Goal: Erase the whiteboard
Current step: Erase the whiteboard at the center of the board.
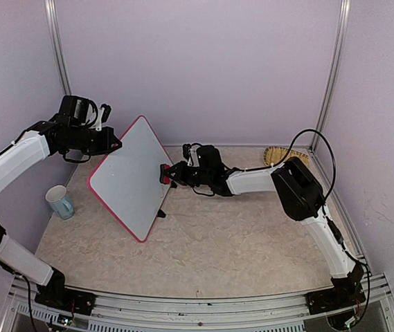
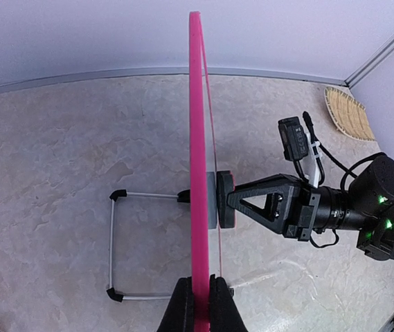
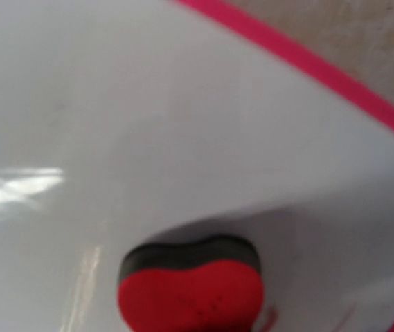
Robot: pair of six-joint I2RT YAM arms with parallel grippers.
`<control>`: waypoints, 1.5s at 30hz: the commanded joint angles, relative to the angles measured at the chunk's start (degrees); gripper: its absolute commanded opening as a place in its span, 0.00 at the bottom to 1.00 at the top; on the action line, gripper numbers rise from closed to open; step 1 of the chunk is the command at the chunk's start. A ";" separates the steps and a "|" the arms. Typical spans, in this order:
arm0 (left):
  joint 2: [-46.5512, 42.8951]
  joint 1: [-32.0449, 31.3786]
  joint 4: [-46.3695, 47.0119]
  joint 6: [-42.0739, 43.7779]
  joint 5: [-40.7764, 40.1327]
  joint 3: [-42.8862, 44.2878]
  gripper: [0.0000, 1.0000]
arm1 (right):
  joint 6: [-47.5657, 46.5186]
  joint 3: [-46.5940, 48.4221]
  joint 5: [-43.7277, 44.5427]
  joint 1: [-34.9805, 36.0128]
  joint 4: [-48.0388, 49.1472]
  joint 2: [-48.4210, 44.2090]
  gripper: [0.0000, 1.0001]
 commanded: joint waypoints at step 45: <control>0.90 -1.20 -0.84 2.79 3.76 -1.35 0.00 | 5.64 -14.40 -7.21 6.26 8.36 -5.93 0.08</control>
